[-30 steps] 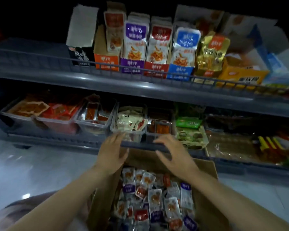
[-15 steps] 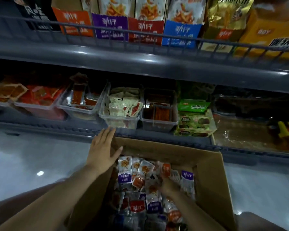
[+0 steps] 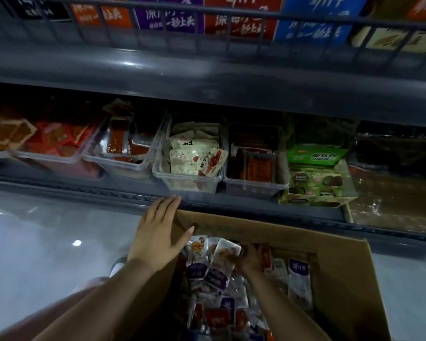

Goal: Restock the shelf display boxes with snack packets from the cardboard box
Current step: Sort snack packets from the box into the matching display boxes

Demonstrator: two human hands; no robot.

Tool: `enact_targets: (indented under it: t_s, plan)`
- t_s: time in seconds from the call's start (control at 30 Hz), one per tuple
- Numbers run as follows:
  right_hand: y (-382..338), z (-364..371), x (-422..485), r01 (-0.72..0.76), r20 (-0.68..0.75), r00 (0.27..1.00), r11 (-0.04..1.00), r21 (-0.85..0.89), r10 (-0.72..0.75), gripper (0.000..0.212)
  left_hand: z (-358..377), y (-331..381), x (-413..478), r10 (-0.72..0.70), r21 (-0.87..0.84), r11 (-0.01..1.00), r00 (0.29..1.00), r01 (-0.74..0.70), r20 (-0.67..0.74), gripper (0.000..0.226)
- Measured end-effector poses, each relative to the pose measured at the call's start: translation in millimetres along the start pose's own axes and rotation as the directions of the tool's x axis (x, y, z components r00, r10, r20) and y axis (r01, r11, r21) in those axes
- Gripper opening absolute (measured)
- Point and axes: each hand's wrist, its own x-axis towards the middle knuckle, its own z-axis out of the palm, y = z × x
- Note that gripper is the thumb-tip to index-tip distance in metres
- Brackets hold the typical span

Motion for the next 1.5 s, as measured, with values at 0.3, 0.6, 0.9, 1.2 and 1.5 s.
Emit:
enact_targets:
  t_s: [0.3, 0.6, 0.9, 1.2, 1.5]
  plan:
    - [-28, 37, -3, 0.049, 0.196, 0.975, 0.957, 0.285, -0.108, 0.011, 0, -1, 0, 0.009, -0.038, 0.999, 1.000, -0.010, -0.013, 0.084]
    - [-28, -1, -30, 0.325, 0.193, 0.940, 0.909, -0.261, -0.281, 0.009, -2, -2, -1, 0.022, -0.023, 0.999, 1.000, -0.022, 0.011, 0.092]
    - [-95, -126, -129, 0.459, 0.126, 0.887, 0.881, -0.116, -0.445, 0.009, -65, 42, 0, -0.084, -0.145, 0.981, 0.960, 0.126, 0.268, 0.080]
    - [-138, -194, -268, 0.419, -0.283, 0.901, 0.488, 0.765, -0.330, 0.025, -151, 111, -57, 0.311, -0.786, 0.143, 0.727, 0.601, 0.613, 0.144]
    - [-145, -158, -307, 0.351, -0.145, 0.909, 0.529, 0.773, -0.391, 0.045, -180, 179, -71, 0.027, -0.982, -0.099, 0.987, 0.162, 0.161, 0.031]
